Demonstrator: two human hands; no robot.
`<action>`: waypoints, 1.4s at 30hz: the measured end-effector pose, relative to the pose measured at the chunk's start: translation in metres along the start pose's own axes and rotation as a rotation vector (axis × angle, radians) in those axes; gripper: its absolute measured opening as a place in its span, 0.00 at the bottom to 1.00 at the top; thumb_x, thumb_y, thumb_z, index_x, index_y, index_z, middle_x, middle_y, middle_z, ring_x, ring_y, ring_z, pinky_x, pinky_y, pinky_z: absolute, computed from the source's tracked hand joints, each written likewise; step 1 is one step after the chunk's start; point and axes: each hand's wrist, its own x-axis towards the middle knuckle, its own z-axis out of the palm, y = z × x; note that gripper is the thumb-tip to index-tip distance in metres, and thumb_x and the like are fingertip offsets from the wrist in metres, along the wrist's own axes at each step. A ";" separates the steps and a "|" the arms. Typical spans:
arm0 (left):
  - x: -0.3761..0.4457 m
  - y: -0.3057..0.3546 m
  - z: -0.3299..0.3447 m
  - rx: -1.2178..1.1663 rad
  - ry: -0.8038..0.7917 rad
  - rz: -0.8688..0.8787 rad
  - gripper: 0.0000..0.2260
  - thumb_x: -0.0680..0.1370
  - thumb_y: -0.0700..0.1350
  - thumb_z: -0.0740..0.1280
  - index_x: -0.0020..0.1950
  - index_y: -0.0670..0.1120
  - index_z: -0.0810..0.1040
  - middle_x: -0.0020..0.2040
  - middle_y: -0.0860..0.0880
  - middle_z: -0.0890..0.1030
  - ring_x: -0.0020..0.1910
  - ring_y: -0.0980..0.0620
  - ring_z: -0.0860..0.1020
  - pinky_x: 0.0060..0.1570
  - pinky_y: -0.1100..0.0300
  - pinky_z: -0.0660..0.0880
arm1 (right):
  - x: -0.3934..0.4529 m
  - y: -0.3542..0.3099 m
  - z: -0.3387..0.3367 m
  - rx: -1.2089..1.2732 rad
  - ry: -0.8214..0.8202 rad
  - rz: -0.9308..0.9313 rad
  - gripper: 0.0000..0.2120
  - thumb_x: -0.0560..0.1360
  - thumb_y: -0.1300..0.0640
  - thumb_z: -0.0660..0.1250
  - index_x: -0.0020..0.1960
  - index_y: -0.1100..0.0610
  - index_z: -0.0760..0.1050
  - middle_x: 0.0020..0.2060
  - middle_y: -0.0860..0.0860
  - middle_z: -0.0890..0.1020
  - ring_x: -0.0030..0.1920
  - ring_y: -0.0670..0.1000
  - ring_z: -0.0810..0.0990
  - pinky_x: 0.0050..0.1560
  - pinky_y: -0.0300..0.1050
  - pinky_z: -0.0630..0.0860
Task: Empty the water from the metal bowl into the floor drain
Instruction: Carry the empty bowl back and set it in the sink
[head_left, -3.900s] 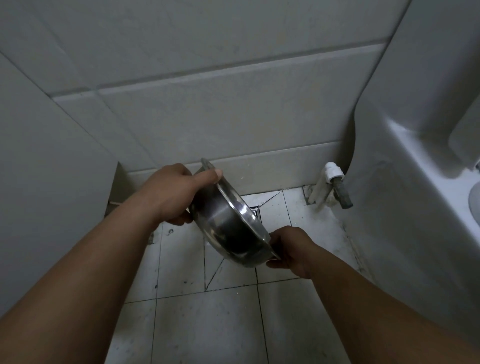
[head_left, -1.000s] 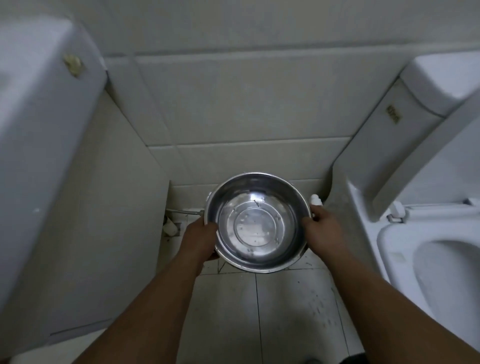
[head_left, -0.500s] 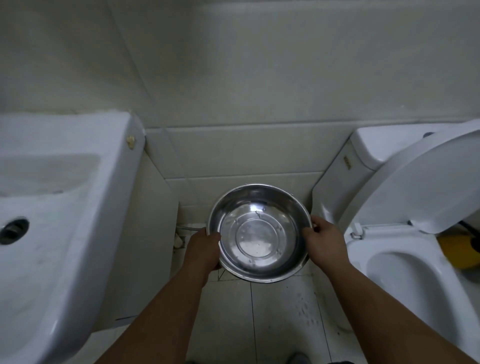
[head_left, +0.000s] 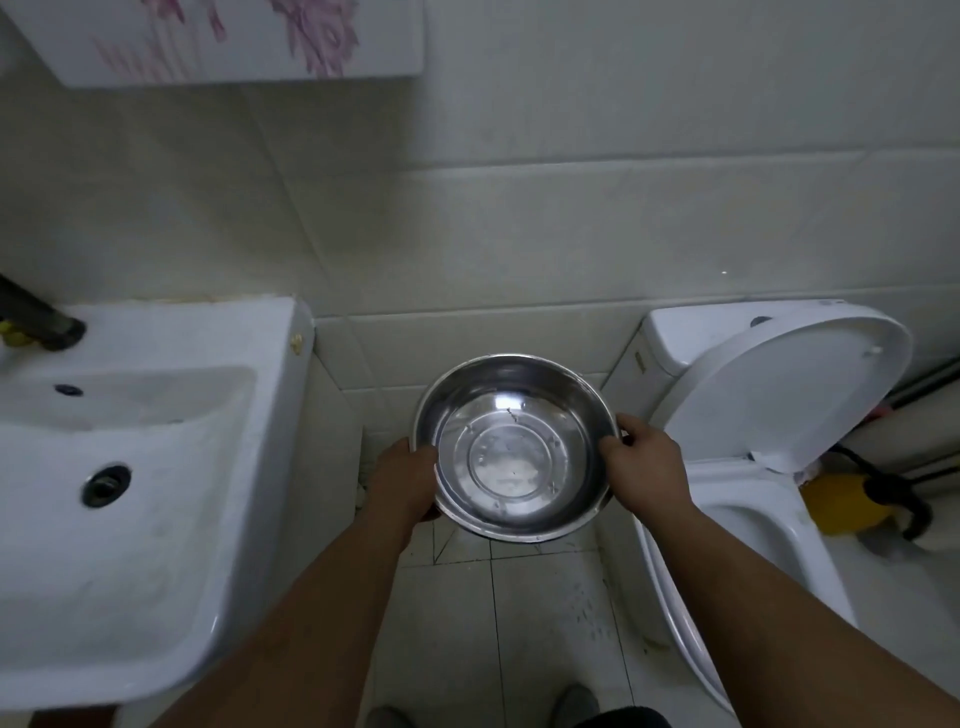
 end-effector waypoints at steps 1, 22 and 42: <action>-0.005 0.006 -0.001 0.010 -0.003 0.009 0.06 0.79 0.43 0.66 0.46 0.44 0.82 0.43 0.40 0.86 0.36 0.45 0.84 0.24 0.62 0.79 | -0.003 -0.005 -0.005 0.001 0.002 -0.004 0.13 0.75 0.61 0.63 0.53 0.52 0.84 0.37 0.51 0.84 0.39 0.53 0.83 0.37 0.44 0.77; -0.130 0.085 -0.040 0.116 -0.015 0.181 0.08 0.81 0.42 0.61 0.47 0.48 0.79 0.39 0.39 0.83 0.31 0.43 0.82 0.24 0.57 0.80 | -0.076 -0.084 -0.087 0.055 0.050 -0.050 0.08 0.71 0.60 0.62 0.41 0.56 0.80 0.33 0.56 0.82 0.36 0.60 0.81 0.41 0.54 0.81; -0.182 0.108 -0.107 0.184 -0.084 0.252 0.08 0.81 0.42 0.61 0.54 0.43 0.80 0.47 0.38 0.85 0.41 0.39 0.87 0.34 0.47 0.87 | -0.150 -0.129 -0.100 0.256 0.050 0.045 0.10 0.71 0.62 0.64 0.46 0.64 0.82 0.41 0.70 0.82 0.33 0.60 0.79 0.39 0.67 0.84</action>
